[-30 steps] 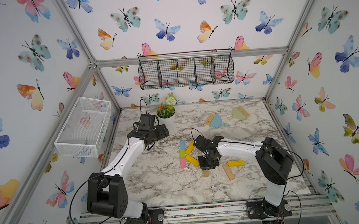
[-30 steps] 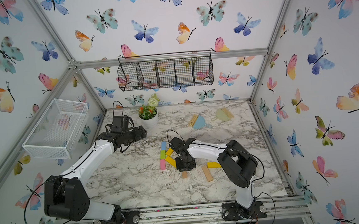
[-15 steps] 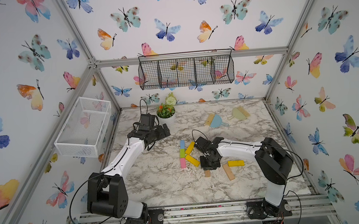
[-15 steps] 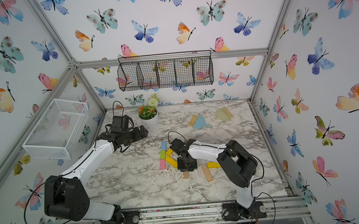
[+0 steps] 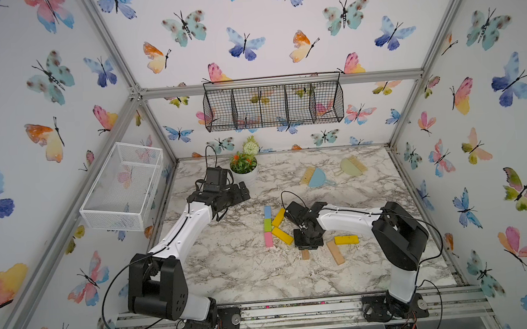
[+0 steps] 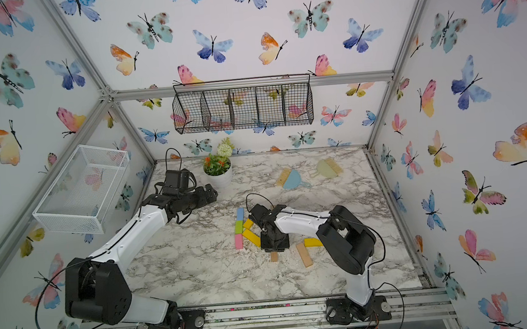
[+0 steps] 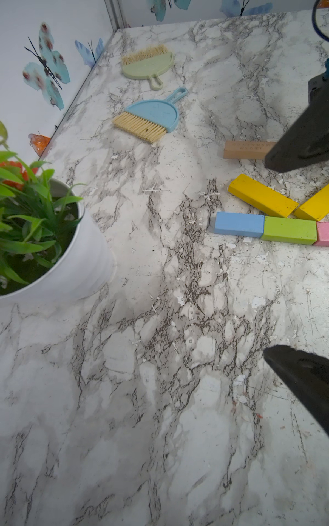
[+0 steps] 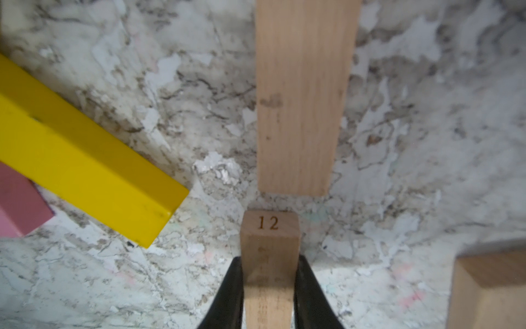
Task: Assemble the letter k with building blocks
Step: Assemble the building block at the center of the board.
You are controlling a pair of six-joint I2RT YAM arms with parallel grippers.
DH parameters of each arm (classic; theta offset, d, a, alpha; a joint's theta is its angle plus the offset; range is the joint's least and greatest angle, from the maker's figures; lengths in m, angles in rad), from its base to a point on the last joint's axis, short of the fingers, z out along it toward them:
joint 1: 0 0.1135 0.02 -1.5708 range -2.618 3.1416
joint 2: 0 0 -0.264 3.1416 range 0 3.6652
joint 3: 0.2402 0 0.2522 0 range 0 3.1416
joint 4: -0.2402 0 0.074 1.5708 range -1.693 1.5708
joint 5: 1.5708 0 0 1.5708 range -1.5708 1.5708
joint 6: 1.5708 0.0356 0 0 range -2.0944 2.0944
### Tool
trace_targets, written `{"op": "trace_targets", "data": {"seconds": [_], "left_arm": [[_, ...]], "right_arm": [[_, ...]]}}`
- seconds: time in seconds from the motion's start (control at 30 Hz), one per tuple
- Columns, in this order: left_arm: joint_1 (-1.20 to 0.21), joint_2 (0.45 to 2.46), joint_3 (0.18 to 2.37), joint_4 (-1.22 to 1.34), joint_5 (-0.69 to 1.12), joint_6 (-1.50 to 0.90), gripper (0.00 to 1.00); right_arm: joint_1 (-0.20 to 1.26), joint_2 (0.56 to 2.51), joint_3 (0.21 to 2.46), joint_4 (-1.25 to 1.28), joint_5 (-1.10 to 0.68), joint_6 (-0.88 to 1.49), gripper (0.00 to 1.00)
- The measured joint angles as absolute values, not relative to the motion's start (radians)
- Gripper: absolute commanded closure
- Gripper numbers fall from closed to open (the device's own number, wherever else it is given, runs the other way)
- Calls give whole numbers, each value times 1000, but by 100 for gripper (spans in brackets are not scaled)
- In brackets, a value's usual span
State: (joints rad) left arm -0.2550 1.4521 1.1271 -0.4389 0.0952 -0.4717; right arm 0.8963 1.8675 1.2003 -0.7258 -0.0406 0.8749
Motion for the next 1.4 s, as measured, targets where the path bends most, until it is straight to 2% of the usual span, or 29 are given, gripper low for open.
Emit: {"op": "trace_targets", "data": {"seconds": [1.4], "left_arm": [[-255, 1452, 1127, -437, 114, -471, 2]], "right_arm": [[866, 1914, 1259, -770, -7, 853, 75]]}}
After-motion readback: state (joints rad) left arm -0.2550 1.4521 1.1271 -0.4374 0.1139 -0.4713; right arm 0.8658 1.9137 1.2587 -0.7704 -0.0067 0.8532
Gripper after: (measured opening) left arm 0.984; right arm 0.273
